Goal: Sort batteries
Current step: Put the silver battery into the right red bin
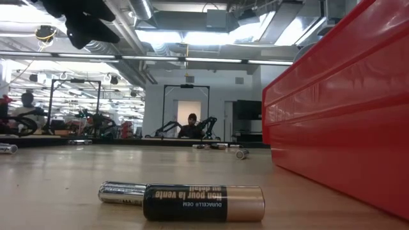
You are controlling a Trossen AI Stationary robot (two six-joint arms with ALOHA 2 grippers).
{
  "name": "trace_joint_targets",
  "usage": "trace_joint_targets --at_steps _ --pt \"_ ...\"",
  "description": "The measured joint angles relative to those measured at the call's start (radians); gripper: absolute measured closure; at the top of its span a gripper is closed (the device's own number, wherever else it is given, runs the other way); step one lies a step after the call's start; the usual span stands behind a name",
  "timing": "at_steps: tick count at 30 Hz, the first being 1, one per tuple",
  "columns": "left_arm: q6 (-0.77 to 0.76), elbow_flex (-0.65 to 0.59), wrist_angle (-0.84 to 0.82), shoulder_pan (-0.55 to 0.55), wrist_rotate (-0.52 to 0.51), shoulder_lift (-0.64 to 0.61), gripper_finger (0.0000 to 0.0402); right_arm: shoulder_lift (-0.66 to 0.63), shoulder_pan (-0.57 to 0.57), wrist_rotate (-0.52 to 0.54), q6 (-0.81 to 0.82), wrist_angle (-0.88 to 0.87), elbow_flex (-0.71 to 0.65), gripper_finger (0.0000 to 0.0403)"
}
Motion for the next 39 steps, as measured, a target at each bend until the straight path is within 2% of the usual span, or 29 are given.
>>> trace_joint_targets --at_steps 13,17,24,34,39 --pt "-0.029 0.000 -0.001 -0.006 0.000 0.001 0.0192 0.000 0.000 -0.023 0.004 0.060 -0.059 0.0369" --pt "-0.025 0.000 -0.001 -0.006 0.000 0.001 0.0192 0.000 0.000 -0.059 0.043 0.085 -0.094 0.0348" --pt "-0.022 0.000 0.000 -0.006 0.000 0.001 0.0192 0.001 0.000 -0.059 0.077 0.083 -0.117 0.0313" --pt "-0.021 0.000 -0.001 -0.006 0.000 0.001 0.0192 0.001 0.000 -0.070 0.077 0.070 -0.114 0.0285" --pt "-0.003 0.000 0.000 -0.006 0.001 0.001 0.0192 0.000 0.000 -0.069 0.056 0.070 -0.058 0.0280"
